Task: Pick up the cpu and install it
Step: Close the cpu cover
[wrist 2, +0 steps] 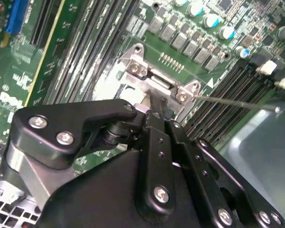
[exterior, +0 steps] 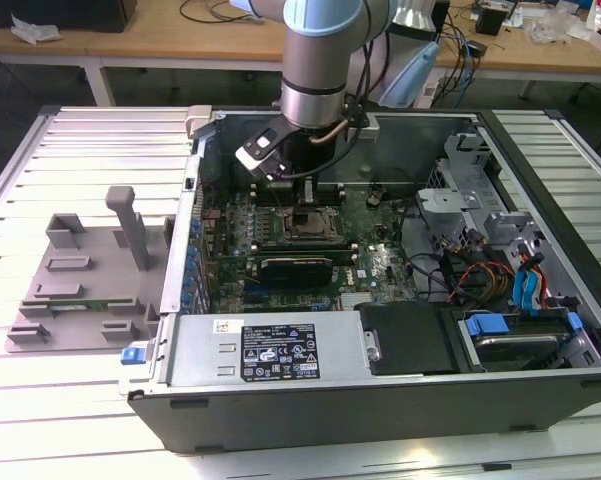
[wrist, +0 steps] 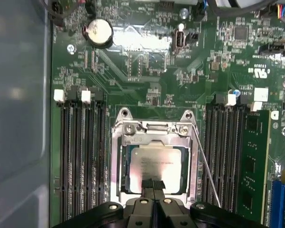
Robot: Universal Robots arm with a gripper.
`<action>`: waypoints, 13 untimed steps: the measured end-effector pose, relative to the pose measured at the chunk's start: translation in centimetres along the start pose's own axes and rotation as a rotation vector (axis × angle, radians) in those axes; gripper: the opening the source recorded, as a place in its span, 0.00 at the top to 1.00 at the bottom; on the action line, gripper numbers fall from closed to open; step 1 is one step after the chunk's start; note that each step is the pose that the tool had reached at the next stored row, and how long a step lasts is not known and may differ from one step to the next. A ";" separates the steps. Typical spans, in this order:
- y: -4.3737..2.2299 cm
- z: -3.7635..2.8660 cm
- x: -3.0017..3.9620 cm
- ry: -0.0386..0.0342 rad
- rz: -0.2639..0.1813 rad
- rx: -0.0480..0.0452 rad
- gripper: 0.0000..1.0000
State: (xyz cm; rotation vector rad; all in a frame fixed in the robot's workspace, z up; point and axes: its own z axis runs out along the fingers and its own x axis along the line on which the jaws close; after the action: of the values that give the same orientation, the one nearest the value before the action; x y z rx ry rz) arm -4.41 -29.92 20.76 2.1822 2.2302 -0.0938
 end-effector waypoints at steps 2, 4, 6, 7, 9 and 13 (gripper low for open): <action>0.55 -0.25 -0.03 0.0004 0.000 0.0033 0.89; 1.33 -0.54 -0.07 0.0013 0.000 0.0091 0.89; 1.46 -1.37 -0.11 0.0016 -0.001 0.0102 0.89; 1.44 -2.15 -0.16 0.0016 -0.001 0.0102 0.89; 1.40 -3.35 -0.22 0.0016 -0.001 0.0102 0.89; 1.35 -5.15 -0.33 0.0016 -0.001 0.0102 0.89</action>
State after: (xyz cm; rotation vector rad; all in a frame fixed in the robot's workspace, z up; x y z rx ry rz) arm -2.91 -29.93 25.88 2.1874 2.2362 -0.1038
